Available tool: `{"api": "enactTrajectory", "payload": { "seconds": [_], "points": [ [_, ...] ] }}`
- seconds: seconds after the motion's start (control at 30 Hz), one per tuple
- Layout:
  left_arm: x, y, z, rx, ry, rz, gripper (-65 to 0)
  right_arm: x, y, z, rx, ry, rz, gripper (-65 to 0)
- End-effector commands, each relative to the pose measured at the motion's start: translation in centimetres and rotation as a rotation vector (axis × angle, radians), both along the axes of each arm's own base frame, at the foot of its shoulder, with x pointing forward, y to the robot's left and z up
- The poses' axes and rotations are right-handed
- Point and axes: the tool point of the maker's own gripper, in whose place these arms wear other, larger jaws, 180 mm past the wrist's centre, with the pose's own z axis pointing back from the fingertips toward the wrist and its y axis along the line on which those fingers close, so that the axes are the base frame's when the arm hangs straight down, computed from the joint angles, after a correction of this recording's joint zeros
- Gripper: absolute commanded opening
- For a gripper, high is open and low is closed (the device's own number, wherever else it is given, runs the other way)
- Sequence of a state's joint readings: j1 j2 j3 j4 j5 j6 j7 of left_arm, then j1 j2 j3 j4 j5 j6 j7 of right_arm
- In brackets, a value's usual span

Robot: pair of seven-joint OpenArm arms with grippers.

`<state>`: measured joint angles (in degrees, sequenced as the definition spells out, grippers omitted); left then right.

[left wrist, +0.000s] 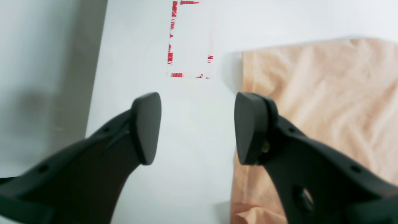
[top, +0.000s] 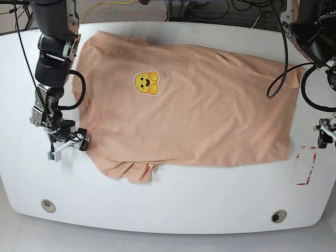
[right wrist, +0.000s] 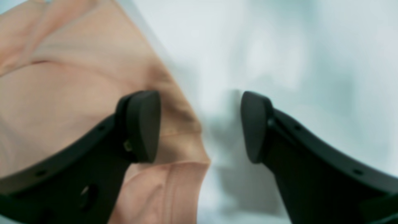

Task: Layout the t-shirt on the table in an organized manner, then fold the t-shirt properly
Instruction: 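Move the right gripper to the shirt hem corner and grasp it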

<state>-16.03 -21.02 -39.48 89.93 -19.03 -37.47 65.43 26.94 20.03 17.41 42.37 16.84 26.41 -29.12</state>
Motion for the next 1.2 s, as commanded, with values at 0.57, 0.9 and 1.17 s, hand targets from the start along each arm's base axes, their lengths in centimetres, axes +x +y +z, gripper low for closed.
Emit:
{"api": "enactTrajectory", "payload": {
  "seconds": [0.57,0.9,1.17],
  "points": [
    [0.3,0.7,0.8,0.004,-0.029,0.001,-30.3,2.6,6.1,1.5,0.037,-0.06,0.154,-26.5],
    [3.5,2.4,-1.9,-0.095,0.018,0.094,-30.0,2.3,6.4,1.0,0.04,-0.055,0.156,-55.6],
    [7.6,0.3,-5.3,-0.154,0.015,0.033,-29.9,2.3,6.5,1.0,0.039,-0.053,0.16,-63.1]
  ]
}}
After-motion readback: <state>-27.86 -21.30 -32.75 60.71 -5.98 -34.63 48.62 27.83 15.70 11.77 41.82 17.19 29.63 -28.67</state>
